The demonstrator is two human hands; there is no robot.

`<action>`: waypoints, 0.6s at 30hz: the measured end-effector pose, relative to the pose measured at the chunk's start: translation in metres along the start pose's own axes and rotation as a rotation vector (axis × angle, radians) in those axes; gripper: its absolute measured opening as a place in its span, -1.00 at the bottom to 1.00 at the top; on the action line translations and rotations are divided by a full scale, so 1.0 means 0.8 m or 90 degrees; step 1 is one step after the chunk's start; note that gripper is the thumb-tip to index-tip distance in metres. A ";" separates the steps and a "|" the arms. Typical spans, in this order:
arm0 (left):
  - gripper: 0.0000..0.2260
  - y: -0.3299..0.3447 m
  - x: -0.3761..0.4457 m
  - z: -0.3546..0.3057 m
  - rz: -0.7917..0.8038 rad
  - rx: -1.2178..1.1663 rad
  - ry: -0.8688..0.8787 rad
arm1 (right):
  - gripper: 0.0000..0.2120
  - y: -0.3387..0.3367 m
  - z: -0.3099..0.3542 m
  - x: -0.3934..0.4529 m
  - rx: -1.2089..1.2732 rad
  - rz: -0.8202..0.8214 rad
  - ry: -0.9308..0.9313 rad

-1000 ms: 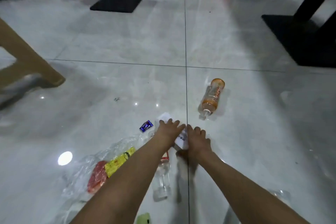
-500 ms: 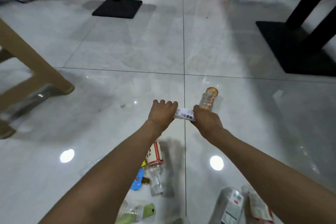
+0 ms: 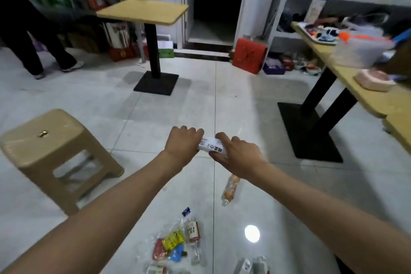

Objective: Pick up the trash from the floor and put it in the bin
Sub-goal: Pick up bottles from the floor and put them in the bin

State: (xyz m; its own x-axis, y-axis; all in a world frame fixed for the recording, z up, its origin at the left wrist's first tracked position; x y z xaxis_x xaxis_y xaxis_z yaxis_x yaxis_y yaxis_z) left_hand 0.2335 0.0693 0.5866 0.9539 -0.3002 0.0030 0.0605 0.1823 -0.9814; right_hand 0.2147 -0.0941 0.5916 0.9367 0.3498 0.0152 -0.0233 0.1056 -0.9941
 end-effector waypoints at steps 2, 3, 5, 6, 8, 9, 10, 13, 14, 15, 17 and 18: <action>-0.81 -0.121 -0.020 0.028 -0.075 0.008 -0.055 | -0.55 -0.114 0.030 -0.011 -0.010 -0.022 -0.022; -0.82 -0.177 -0.031 0.040 -0.090 -0.004 -0.066 | -0.59 -0.168 0.046 -0.018 -0.016 -0.043 -0.030; -0.75 -0.266 -0.050 0.061 -0.147 0.003 -0.051 | -0.64 -0.265 0.070 -0.032 -0.035 -0.082 -0.043; -0.73 -0.310 -0.061 0.069 -0.173 0.015 -0.045 | -0.67 -0.313 0.080 -0.039 -0.046 -0.091 -0.044; -0.74 -0.393 -0.086 0.078 -0.202 0.035 -0.042 | -0.72 -0.399 0.101 -0.057 -0.040 -0.106 -0.040; -0.77 -0.427 -0.097 0.078 -0.215 0.039 -0.047 | -0.74 -0.432 0.109 -0.063 -0.036 -0.112 -0.042; -0.80 -0.462 -0.109 0.079 -0.239 0.041 -0.055 | -0.75 -0.469 0.117 -0.071 -0.038 -0.122 -0.042; -0.81 -0.551 -0.153 0.074 -0.259 0.054 -0.101 | -0.71 -0.555 0.139 -0.107 -0.057 -0.150 -0.047; -0.81 -0.572 -0.166 0.071 -0.254 0.071 -0.109 | -0.71 -0.573 0.144 -0.118 -0.058 -0.157 -0.047; -0.81 -0.588 -0.180 0.067 -0.255 0.080 -0.118 | -0.72 -0.588 0.149 -0.129 -0.058 -0.162 -0.046; -0.81 -0.618 -0.218 0.056 -0.252 0.080 -0.139 | -0.72 -0.610 0.160 -0.162 -0.060 -0.171 -0.050; -0.81 -0.627 -0.234 0.052 -0.251 0.083 -0.146 | -0.72 -0.616 0.166 -0.176 -0.062 -0.167 -0.053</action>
State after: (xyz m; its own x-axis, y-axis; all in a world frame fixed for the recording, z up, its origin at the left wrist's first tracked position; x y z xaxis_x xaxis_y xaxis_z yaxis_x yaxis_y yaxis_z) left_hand 0.0364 0.0730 1.0866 0.8901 -0.1587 0.4272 0.4535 0.2168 -0.8645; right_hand 0.0475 -0.0717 1.0936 0.8744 0.3976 0.2783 0.2538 0.1140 -0.9605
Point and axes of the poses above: each hand's wrist, its own x-axis towards the middle knuckle, its own y-axis out of the palm, z = x × y, the point moved 2 cm from there along x, towards the middle knuckle, and after that the axes turned 1 degree about z, right-handed, at the moved point
